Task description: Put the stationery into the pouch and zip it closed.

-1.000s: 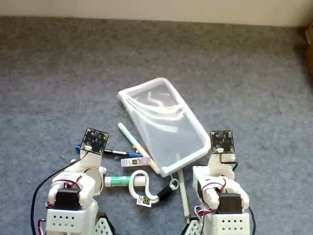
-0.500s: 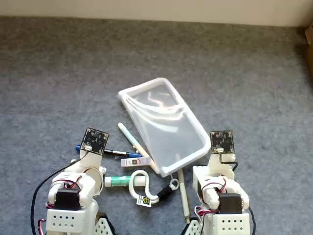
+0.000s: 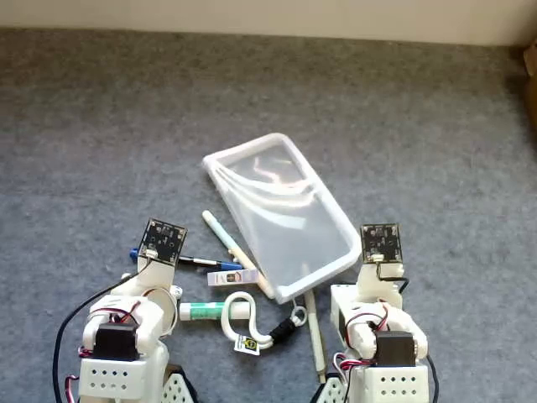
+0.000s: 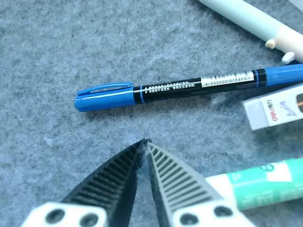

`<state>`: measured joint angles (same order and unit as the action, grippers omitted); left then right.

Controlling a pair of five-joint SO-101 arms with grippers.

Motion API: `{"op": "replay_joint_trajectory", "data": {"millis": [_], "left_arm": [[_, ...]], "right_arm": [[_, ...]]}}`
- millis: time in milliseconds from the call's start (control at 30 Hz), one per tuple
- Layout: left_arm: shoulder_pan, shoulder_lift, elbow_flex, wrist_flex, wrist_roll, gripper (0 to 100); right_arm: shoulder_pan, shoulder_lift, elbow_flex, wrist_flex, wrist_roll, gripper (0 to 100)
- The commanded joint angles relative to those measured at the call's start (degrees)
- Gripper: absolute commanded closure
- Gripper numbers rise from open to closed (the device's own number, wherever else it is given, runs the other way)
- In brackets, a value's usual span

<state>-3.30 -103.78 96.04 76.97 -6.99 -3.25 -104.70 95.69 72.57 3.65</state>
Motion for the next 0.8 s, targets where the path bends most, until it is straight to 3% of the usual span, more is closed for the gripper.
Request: {"op": "replay_joint_trajectory", "data": {"millis": [0, 233, 433, 600, 767], "left_arm": [[-0.22, -0.66, 1.10, 0.26, -0.18, 99], [-0.22, -0.66, 1.10, 0.26, -0.18, 99], [-0.22, -0.66, 1.10, 0.26, -0.18, 99], [-0.22, -0.66, 1.10, 0.26, -0.18, 99], [-0.22, -0.66, 1.10, 0.26, -0.18, 99]], "right_arm": [[0.40, -0.48, 8.57, -0.75, -0.09, 99.4], [0.66, -0.48, 6.99, -1.71, -0.09, 99.4], [0.66, -0.48, -5.67, -4.97, -0.70, 99.4], [0.13, 0.31, -16.75, -4.97, -7.12, 99.4], [-5.49, 11.82, -28.00, -1.98, -11.60, 99.4]]}}
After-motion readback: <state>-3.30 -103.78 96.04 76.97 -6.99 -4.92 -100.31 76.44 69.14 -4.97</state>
